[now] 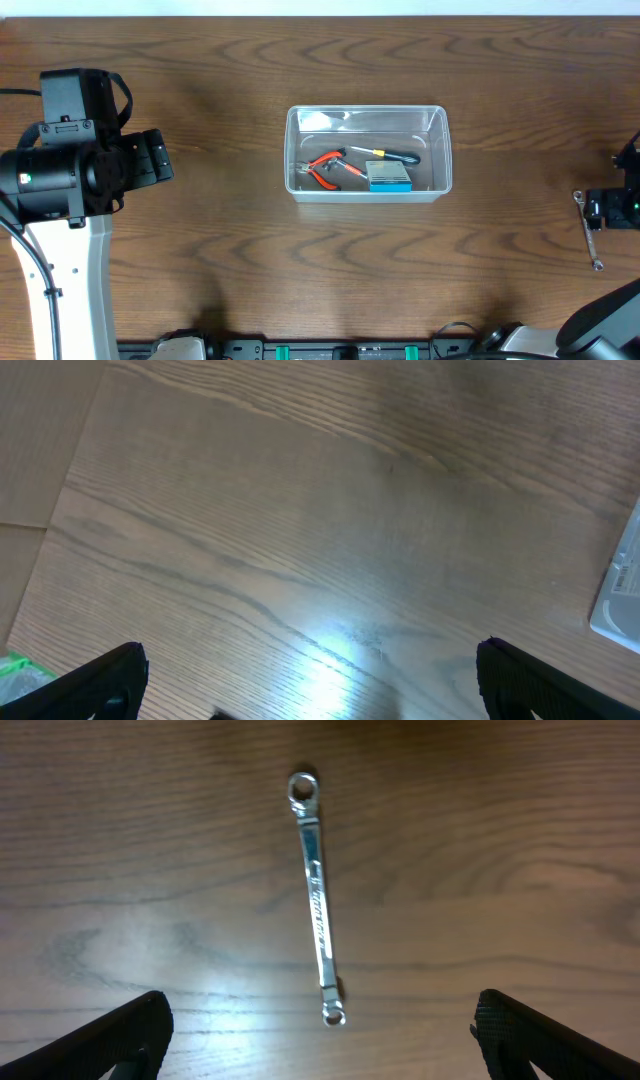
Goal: Pack container
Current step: 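Move the right gripper right over the silver wrench, then lower the right gripper onto the wrench's ring end and close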
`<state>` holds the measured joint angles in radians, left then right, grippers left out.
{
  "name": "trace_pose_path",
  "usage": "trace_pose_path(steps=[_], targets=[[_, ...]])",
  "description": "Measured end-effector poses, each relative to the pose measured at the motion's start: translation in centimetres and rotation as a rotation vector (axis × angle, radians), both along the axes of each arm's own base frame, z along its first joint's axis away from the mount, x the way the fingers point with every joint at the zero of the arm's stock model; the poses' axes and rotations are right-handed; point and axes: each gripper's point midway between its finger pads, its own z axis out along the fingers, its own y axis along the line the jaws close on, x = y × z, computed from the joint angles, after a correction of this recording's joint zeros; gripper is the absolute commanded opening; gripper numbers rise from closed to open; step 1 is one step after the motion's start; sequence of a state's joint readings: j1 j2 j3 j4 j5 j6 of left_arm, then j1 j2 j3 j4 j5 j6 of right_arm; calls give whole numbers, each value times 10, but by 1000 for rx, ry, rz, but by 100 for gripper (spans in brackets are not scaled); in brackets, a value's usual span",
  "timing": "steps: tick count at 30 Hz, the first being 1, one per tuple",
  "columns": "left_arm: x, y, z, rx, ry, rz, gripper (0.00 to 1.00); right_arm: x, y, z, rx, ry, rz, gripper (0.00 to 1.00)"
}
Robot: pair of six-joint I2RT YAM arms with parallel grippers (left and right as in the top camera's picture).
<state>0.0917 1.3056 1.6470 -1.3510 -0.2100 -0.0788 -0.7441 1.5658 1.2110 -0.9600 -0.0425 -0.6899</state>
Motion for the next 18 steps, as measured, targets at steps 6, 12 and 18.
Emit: trace_pose_path(steps=[6, 12, 18], targets=[[0, 0, 0, 0, 0, 0, 98, 2, 6, -31, 90, 56, 13, 99], [0, 0, 0, 0, 0, 0, 98, -2, 5, -55, 119, 131, 15, 99], [0, 0, 0, 0, 0, 0, 98, -4, 3, -60, 109, 155, 14, 99]])
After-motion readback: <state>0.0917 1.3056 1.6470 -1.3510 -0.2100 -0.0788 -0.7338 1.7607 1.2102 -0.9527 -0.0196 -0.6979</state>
